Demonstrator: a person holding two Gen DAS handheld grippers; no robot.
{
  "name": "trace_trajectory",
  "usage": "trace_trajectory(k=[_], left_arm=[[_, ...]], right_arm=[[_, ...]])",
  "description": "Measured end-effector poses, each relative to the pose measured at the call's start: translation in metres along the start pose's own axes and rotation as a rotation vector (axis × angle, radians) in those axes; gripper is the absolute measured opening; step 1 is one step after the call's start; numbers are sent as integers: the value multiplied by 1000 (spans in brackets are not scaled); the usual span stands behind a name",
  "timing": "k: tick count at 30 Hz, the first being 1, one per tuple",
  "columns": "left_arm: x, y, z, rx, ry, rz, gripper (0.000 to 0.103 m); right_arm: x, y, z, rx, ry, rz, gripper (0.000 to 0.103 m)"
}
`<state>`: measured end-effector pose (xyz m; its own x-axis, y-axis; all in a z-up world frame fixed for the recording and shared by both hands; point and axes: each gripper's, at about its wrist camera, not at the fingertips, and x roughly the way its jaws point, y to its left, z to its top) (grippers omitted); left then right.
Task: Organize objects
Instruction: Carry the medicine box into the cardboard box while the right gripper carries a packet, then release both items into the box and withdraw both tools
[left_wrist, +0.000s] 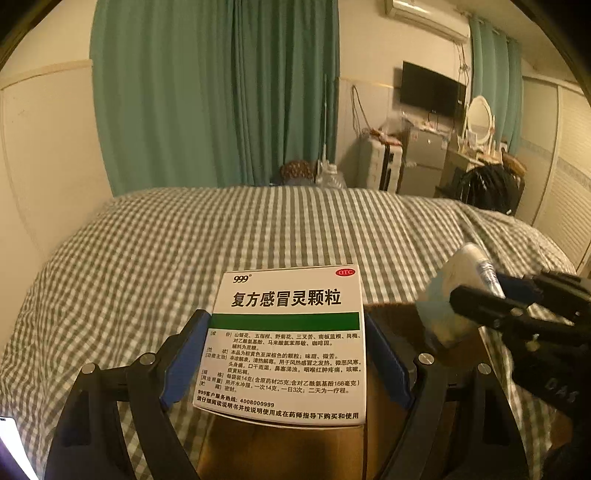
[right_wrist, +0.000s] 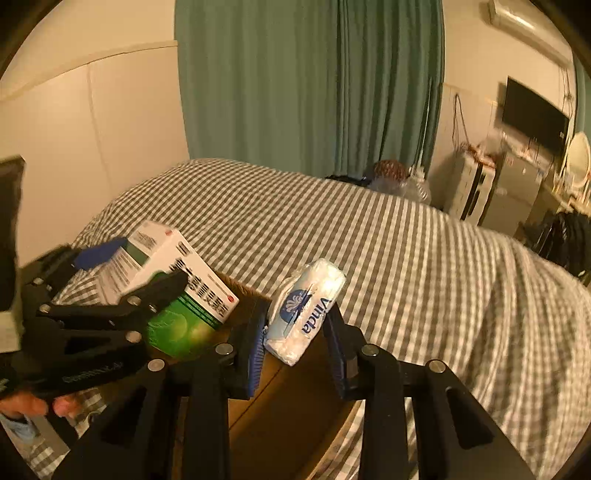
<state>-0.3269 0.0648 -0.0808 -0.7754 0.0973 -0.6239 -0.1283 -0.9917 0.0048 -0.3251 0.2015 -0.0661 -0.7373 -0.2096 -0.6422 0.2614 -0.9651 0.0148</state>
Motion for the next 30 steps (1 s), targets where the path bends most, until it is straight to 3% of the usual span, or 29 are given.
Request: trace_trajectory(k=[2, 3, 4, 6, 13, 22, 30], left_arm=[[-3, -3, 0, 1, 12, 20, 89], [-6, -9, 3, 4, 13, 34, 95], [-13, -9, 4, 4, 1, 40, 97], [-31, -7, 4, -1, -30, 49, 102], [-111, 8, 14, -38, -107, 3, 103], [-200, 25, -4, -49, -164, 31, 103], [-209, 36, -54, -84, -103, 39, 103]], right_arm=[[-1, -3, -3, 3, -3, 8, 31], [-3, -7, -3, 1, -11, 10, 36], [-8, -9, -4, 1, -21, 1, 50], [-18, -10, -2, 16, -45, -23, 66], [-88, -10, 10, 33, -134, -66, 68], [-199, 44, 7, -21, -222, -137, 79], [-252, 104, -39, -84, -243, -113, 85]])
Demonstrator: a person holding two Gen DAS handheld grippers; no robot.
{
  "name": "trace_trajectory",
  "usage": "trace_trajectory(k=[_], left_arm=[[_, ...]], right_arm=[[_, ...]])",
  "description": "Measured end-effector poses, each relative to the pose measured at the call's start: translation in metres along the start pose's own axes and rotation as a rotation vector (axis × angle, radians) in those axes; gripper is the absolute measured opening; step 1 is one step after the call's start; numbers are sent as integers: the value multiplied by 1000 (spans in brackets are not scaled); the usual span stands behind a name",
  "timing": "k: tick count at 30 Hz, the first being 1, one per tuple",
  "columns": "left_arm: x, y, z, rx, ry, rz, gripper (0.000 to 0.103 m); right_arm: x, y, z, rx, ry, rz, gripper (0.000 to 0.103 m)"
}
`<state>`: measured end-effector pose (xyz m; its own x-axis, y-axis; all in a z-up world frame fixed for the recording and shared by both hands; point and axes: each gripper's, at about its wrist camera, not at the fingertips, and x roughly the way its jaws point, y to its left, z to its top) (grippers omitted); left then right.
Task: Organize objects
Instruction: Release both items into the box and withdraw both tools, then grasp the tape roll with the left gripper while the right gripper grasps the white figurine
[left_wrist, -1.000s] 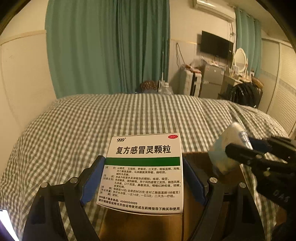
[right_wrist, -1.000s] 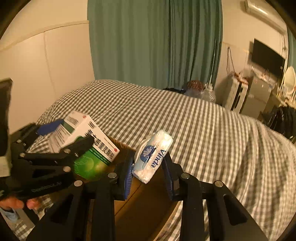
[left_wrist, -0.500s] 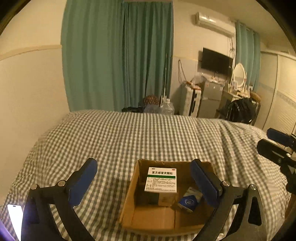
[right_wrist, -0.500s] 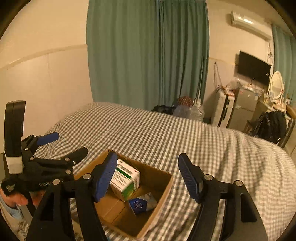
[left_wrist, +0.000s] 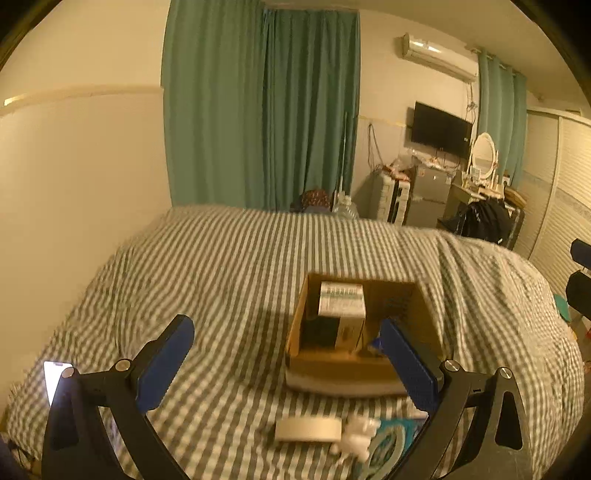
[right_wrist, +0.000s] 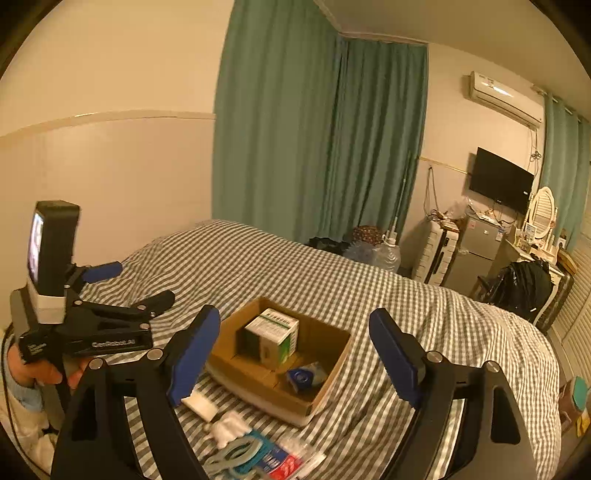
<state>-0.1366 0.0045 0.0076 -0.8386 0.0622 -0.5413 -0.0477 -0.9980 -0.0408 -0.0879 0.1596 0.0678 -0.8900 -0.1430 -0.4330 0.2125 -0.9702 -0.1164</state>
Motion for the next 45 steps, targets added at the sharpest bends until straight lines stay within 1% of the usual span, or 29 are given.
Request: trace_trajectory(k=[3, 6, 9, 10, 12, 14, 15, 16, 17, 18, 19, 20, 21, 24, 27, 29, 31, 32, 36, 40, 44, 45], left_arm=[[22, 0, -28, -8, 53, 18, 103], [48, 3, -63, -23, 120, 45, 103], [77, 1, -96, -31, 190, 38, 103], [86, 0, -106, -32, 214, 31, 103], [100, -3, -119, -27, 247, 14, 103], [114, -7, -127, -11, 280, 16, 103], [118, -9, -128, -4, 286, 5, 103], [124, -11, -129, -6, 297, -25, 103], [129, -12, -130, -10, 313, -39, 103], [133, -12, -131, -18, 329, -51, 100], [133, -13, -131, -22, 329, -74, 96], [132, -15, -132, -19, 326, -97, 83], [130, -16, -133, -10, 325, -124, 81], [120, -19, -135, 24, 310, -122, 80], [102, -13, -132, 13, 284, -100, 80], [90, -2, -127, -30, 261, -90, 80], [77, 16, -118, -90, 238, -78, 80], [72, 21, -115, -102, 227, -70, 80], [58, 39, -106, -102, 195, -47, 80], [60, 52, -105, -115, 205, -38, 80], [62, 63, -109, -137, 216, -31, 80], [63, 64, -110, -140, 218, -31, 80]], right_arm=[[5, 14, -20, -6, 26, 8, 86], [30, 20, -46, -9, 81, 2, 86], [67, 23, -86, 3, 176, -25, 86], [77, 24, -98, 12, 209, -23, 86], [101, 21, -124, 41, 291, -11, 86], [115, 20, -143, 66, 350, -9, 86], [121, 20, -152, 76, 376, -9, 86], [126, 19, -160, 84, 398, -8, 86], [127, 18, -165, 86, 408, -7, 86], [128, 19, -169, 88, 418, -6, 86], [129, 19, -172, 90, 425, -4, 86], [128, 19, -172, 93, 431, -3, 86], [126, 19, -172, 93, 434, -4, 86], [120, 18, -170, 85, 420, -18, 86], [113, 19, -164, 84, 406, -16, 86], [113, 22, -161, 77, 406, -10, 86], [116, 28, -163, 63, 416, 11, 86], [118, 30, -165, 58, 421, 24, 86], [140, 38, -171, 80, 470, 44, 87], [170, 49, -171, 114, 504, 91, 88], [203, 72, -173, 52, 561, 132, 88], [211, 77, -174, 30, 575, 129, 88]])
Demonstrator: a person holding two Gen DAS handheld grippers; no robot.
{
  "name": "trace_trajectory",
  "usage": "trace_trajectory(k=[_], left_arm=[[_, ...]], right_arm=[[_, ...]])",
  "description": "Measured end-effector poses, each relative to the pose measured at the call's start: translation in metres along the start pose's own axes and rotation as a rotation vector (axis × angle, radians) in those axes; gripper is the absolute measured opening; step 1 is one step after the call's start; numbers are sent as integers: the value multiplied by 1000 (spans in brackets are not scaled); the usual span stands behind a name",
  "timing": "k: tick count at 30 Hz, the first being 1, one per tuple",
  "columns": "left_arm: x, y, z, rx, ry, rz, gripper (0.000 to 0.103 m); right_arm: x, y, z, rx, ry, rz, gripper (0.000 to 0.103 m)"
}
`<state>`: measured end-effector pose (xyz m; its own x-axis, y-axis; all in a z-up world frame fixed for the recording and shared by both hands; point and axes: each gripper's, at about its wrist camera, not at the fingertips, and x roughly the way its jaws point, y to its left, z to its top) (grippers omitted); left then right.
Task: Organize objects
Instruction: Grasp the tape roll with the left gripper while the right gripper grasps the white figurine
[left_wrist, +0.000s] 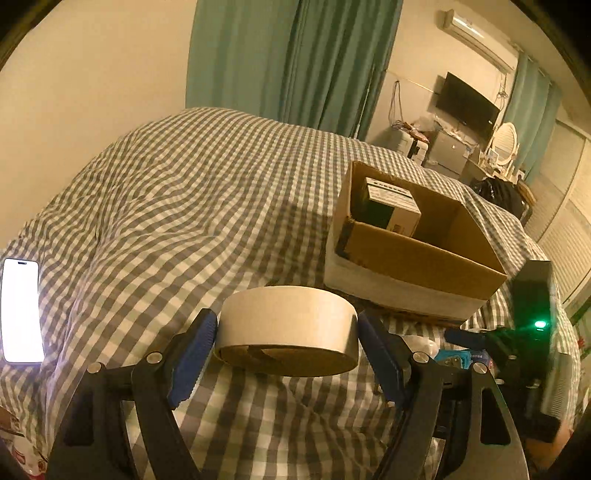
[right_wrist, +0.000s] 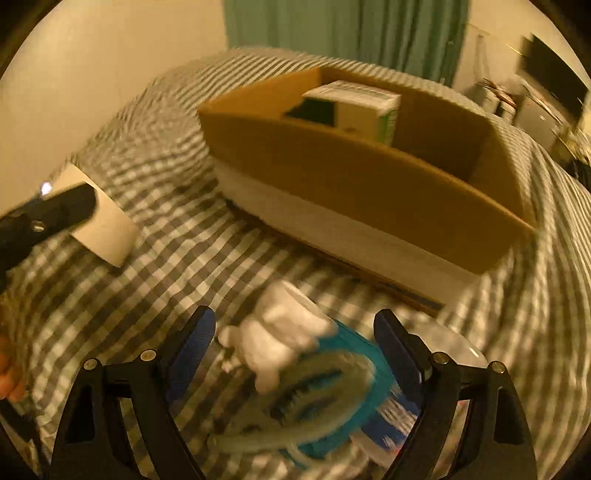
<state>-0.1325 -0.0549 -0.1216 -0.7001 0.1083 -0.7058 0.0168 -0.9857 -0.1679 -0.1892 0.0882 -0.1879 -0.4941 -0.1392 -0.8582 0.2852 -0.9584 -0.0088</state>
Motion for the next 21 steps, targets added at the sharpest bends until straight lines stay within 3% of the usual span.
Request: trace_trajectory(k=[6, 7, 10, 11, 12, 21], left_arm=[[0, -1, -2, 7, 1, 2, 80], [0, -2, -3, 8, 1, 2, 80], [-1, -5, -5, 12, 5, 2, 80], [-2, -6, -5, 14, 5, 3, 80], [-2, -8, -6, 19, 5, 2, 80], [-16, -32, 12, 73, -20, -8, 80]], right_arm=[[33, 11, 3, -21, 88, -3, 87], [35, 12, 1, -25, 94, -2, 81], [32, 14, -2, -33, 86, 8, 79], [29, 13, -2, -28, 79, 15, 67], [25, 12, -3, -23, 65, 18, 63], [-42, -6, -4, 14, -98, 48, 62]])
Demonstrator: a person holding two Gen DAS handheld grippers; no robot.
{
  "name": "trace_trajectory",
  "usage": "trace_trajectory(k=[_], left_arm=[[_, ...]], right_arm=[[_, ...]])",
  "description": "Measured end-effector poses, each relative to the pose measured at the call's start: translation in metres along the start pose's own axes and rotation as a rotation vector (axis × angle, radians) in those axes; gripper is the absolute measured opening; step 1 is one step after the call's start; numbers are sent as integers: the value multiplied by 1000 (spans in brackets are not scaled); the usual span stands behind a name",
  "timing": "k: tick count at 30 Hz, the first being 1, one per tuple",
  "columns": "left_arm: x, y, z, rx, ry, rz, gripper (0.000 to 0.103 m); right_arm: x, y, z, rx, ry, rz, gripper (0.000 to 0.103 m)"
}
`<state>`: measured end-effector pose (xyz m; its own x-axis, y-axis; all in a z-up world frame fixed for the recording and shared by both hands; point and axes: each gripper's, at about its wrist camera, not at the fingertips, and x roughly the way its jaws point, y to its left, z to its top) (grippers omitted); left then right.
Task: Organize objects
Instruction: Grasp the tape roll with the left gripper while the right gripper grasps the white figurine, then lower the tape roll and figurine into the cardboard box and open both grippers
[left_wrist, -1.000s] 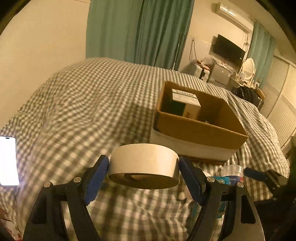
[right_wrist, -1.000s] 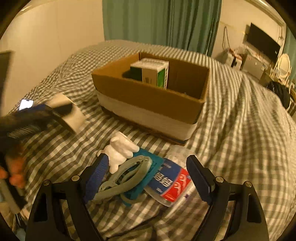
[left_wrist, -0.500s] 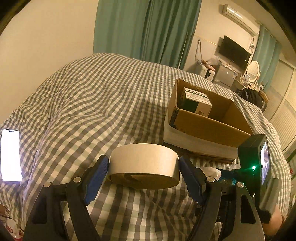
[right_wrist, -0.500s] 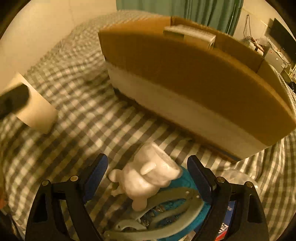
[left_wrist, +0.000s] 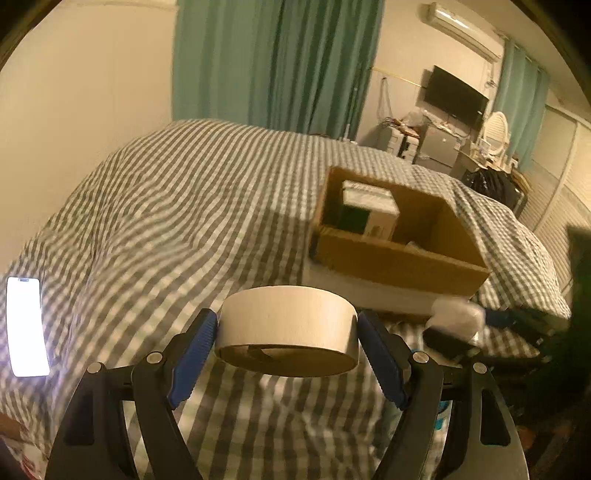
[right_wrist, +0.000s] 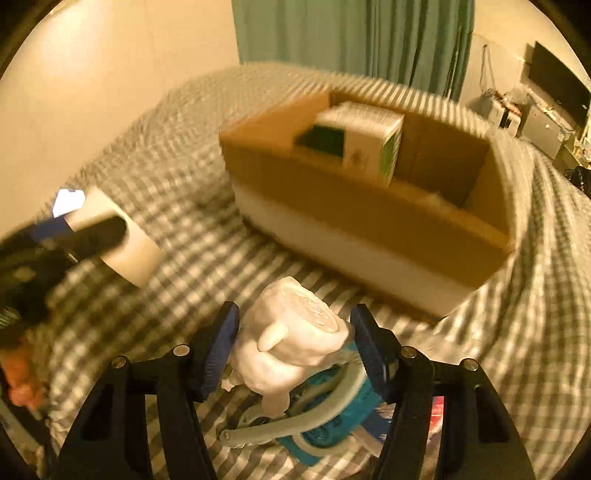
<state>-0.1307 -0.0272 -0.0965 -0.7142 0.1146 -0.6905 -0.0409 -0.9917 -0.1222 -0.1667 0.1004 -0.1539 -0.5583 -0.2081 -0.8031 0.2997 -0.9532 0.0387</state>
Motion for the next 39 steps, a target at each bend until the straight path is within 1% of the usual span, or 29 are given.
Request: trace_trajectory(k=[2, 6, 8, 10, 14, 17, 20, 23, 26, 27, 29, 33, 35, 38, 39], left_arm=[[-8, -11, 18, 25, -29, -13, 80], [-21, -37, 59, 87, -108, -40, 80], [-21, -52, 82, 110, -135, -73, 80], [-16, -62, 98, 113, -145, -93, 80], [9, -76, 122, 123, -140, -93, 80], [36, -84, 130, 129, -111, -91, 80], [69, -93, 131, 158, -51, -84, 80], [92, -99, 123, 194, -12, -70, 80], [111, -103, 114, 197, 32, -65, 80], [115, -103, 111, 190, 43, -71, 80], [122, -103, 105, 179, 59, -87, 80], [136, -101, 98, 163, 85, -75, 81], [135, -99, 99, 145, 96, -73, 81], [123, -91, 101, 118, 97, -88, 84], [116, -90, 102, 111, 88, -86, 89]], right_arm=[[-19, -6, 8, 5, -47, -8, 62], [-66, -19, 41, -2, -164, -63, 62], [-89, -31, 59, 0, -220, -86, 62], [-106, -46, 79, 8, -264, -97, 62], [-117, -69, 114, 24, -319, -113, 63], [-111, -83, 132, 31, -336, -112, 63], [-94, -99, 142, 49, -331, -102, 63], [-59, -111, 151, 59, -293, -103, 63], [-25, -126, 150, 104, -252, -95, 63], [-13, -129, 147, 130, -240, -97, 63], [3, -130, 142, 142, -223, -84, 63], [22, -130, 136, 122, -181, -68, 63], [23, -131, 135, 113, -164, -58, 63], [8, -133, 132, 98, -189, -76, 65], [2, -129, 130, 95, -198, -96, 72]])
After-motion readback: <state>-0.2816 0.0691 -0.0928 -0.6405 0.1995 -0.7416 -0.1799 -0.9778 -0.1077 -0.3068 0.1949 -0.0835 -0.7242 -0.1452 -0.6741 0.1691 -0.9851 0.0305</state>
